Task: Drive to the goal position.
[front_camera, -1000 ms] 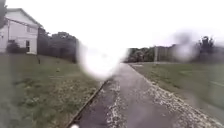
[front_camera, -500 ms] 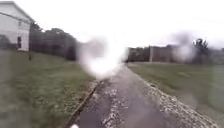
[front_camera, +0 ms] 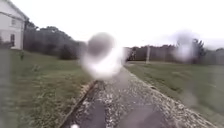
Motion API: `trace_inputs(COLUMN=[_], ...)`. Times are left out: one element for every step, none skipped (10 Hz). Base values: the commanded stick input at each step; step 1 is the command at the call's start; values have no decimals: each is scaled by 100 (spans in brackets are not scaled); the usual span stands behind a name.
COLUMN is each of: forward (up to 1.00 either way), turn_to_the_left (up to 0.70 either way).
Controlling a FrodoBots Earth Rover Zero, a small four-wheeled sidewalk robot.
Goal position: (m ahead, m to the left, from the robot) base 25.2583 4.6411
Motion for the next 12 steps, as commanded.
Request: trace_inputs(forward=[70, 70, 70, 70, 70, 70, 70, 70, 70, 70, 70, 70], turn_to_the_left=[0, 0, 0, 0, 0, 0, 0, 0, 0, 0, 0, 0])
